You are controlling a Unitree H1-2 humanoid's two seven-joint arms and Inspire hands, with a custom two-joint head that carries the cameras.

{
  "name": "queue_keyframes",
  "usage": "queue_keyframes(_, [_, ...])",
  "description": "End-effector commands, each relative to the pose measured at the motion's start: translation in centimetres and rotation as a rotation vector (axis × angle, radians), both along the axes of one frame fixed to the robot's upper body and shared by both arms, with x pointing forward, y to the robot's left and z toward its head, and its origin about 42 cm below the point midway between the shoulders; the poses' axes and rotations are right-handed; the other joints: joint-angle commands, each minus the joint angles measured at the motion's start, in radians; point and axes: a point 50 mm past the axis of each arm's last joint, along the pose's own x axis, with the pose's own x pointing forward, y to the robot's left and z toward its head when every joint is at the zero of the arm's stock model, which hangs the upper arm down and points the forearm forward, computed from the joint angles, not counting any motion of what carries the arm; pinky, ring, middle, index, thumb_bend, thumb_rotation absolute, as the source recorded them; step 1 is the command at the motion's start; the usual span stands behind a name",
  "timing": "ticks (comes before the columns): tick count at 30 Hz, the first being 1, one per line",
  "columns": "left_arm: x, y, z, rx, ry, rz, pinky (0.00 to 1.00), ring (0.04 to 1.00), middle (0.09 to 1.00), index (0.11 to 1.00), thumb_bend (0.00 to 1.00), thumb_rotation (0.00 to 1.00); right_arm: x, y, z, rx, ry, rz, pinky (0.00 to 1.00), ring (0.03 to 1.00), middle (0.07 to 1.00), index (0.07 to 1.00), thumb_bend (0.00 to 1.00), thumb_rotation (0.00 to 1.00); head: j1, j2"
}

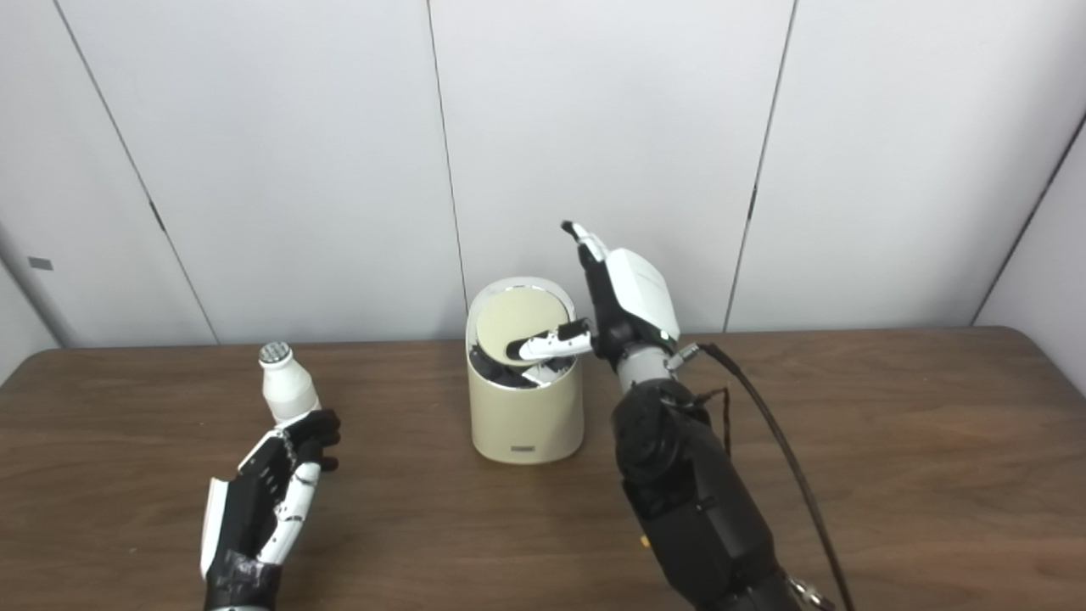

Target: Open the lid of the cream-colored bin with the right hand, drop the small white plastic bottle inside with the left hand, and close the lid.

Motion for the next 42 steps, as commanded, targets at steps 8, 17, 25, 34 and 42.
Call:
queue_keyframes(8, [0.3, -0.3, 0.3, -0.001, -0.023, -0.010, 0.63, 0.724, 0.739, 0.723, 0.45, 0.65, -0.1, -0.3, 1.0, 0.194, 0.021, 0.152, 0.77, 0.902, 0.957, 0.963, 0.95, 0.93, 0.008, -0.007])
queue_keyframes(17, [0.2, -0.2, 0.0, 0.004, -0.019, -0.010, 0.63, 0.723, 0.743, 0.726, 0.43, 0.64, -0.5, -1.4, -1.0, 0.757, 0.193, 0.424, 0.97, 0.998, 0.998, 1.000, 0.88, 0.94, 0.020, -0.019])
queue_keyframes(25, [0.3, -0.1, 0.0, 0.002, -0.025, -0.010, 0.61, 0.714, 0.737, 0.717, 0.44, 0.64, -2.2, -3.7, -3.3, 0.983, 0.142, 0.510, 1.00, 0.997, 0.988, 1.000, 1.00, 0.81, 0.021, -0.022])
queue_keyframes(34, [0.4, 0.3, -0.3, 0.011, -0.015, -0.002, 0.60, 0.712, 0.734, 0.714, 0.45, 0.65, -6.5, -5.6, -3.8, 0.839, -0.177, 0.309, 0.75, 0.802, 0.817, 0.827, 0.75, 0.55, 0.010, -0.030])
queue_keyframes(42, [0.8, 1.4, -0.7, 0.029, -0.009, 0.008, 0.58, 0.681, 0.716, 0.705, 0.38, 0.56, -11.2, -7.3, -6.7, 0.748, -0.237, 0.203, 0.76, 0.796, 0.808, 0.806, 0.20, 0.46, -0.017, -0.049])
